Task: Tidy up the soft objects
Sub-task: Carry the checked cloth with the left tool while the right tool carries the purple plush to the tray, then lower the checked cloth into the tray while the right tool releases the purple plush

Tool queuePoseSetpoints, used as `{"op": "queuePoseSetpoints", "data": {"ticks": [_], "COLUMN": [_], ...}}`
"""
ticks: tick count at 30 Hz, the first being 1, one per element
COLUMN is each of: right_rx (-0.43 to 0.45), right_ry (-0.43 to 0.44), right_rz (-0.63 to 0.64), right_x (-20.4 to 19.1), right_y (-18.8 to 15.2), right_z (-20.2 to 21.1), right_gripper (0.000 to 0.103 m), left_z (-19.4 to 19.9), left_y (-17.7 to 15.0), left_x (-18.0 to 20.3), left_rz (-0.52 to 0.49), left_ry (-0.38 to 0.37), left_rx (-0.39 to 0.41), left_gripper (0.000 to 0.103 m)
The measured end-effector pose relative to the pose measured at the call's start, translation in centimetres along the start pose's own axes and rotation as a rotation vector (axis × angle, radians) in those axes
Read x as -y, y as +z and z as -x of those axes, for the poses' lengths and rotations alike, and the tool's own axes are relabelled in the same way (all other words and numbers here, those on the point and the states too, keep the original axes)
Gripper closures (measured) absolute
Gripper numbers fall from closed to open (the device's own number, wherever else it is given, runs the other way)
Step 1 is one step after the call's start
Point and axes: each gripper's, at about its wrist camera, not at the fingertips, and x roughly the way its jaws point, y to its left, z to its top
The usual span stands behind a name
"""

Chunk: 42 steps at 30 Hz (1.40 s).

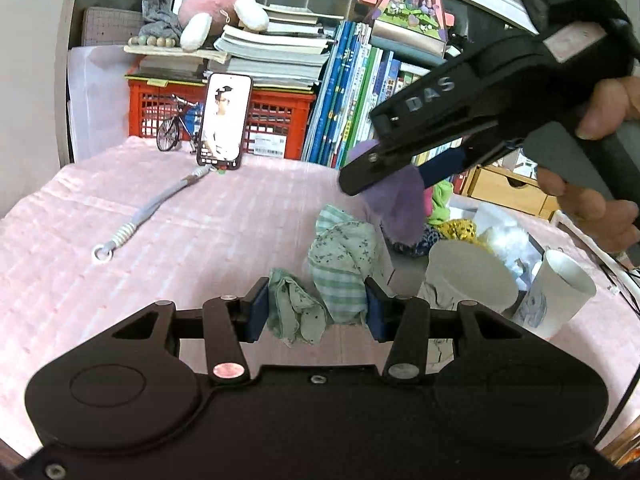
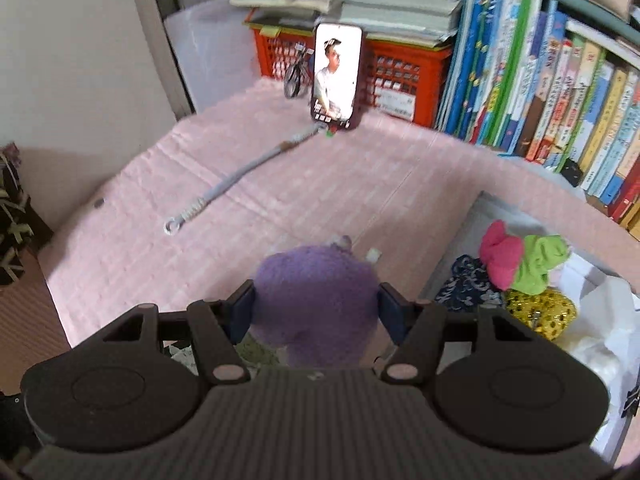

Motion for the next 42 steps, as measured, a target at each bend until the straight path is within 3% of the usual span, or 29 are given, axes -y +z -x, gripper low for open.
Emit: {"op": "queuePoseSetpoints", "data": {"ticks": [10,23,33,42], "right_rx": [0.096,0.159,0.193,0.206], "right_ry": [-0.008,-0.071,-0.121,-0.170], "right_rz": [-0.042,-0.116,-0.216,-0.329], "right_x": [2.9,8.5,13.9,19.2], "right_y": [-1.0,-3.8,-6.5,-10.0], "right_z": [4.1,8.3,10.7,12.0], "right_gripper": [0.037,0.036,0.036,0.036], "left_z": [-0.1,-1.4,-5.1,-9.0], "left_y": [2.9,6.0,7.3,8.1], "left_x": [2.1,7.7,12.2,13.6], "left_rz": [-0.049,-0.110,-0.138,-0.117], "left_ry": [-0.008,-0.106,-0.200,-0.210], "left_rx": [0.036,0.023,-0.108,-0.255], "left_gripper": [0.058,0.058,0.058,0.058]}}
